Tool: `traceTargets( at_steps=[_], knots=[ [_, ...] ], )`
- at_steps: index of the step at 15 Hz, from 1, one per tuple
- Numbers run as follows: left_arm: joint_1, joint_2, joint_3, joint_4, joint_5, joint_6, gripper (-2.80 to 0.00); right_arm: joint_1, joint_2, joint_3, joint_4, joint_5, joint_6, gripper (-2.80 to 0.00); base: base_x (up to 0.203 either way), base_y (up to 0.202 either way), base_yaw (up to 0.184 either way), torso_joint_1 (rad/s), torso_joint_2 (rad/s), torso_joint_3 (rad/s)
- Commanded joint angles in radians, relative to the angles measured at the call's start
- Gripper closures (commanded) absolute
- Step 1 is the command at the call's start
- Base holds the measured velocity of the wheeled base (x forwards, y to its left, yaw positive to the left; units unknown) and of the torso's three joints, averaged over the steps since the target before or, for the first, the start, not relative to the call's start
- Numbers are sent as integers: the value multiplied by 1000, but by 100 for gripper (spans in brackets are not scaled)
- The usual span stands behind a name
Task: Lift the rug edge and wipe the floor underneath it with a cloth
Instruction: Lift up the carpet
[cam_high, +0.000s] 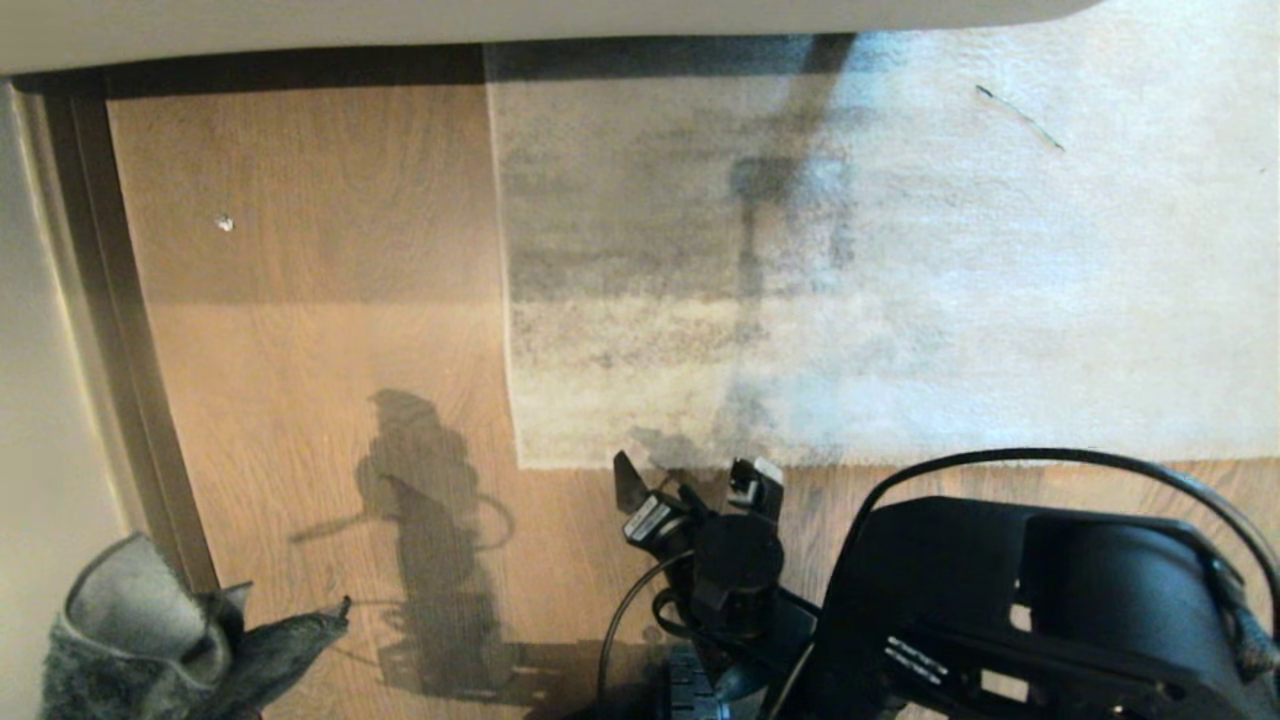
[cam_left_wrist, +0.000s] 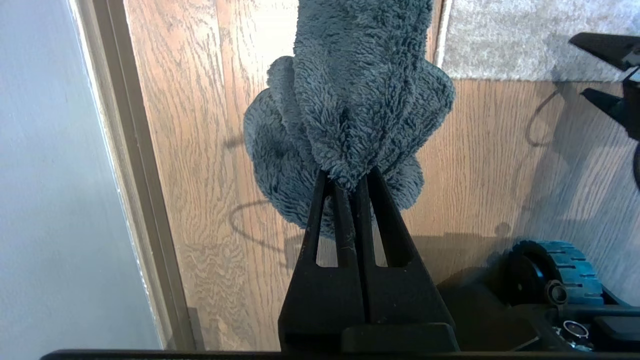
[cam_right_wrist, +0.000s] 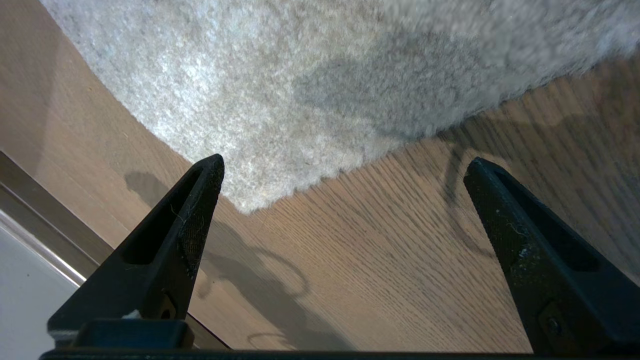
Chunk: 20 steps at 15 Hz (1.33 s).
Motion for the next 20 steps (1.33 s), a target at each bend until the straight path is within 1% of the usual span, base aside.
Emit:
traceTargets(
  at_steps=[1, 8, 13, 17, 20],
  knots=[
    [0, 0, 0, 0, 0, -1, 0, -1, 30, -20, -43, -4, 4, -280, 0, 0, 0, 0, 0, 0],
    [0, 0, 0, 0, 0, -1, 0, -9, 105, -142, -43, -9, -2, -280, 0, 0, 0, 0, 0, 0],
    [0, 0, 0, -1, 0, -1, 0, -52, 119, -228, -43, -9, -49, -280, 0, 0, 0, 0, 0, 0],
    [0, 0, 0, 0, 0, -1, 0, -62, 114, -243, -43, -9, -64, -280, 0, 0, 0, 0, 0, 0],
    [0, 0, 0, 0, 0, -1, 0, -60, 67, -243, -43, -8, -69, -280, 0, 0, 0, 0, 0, 0]
  ],
)
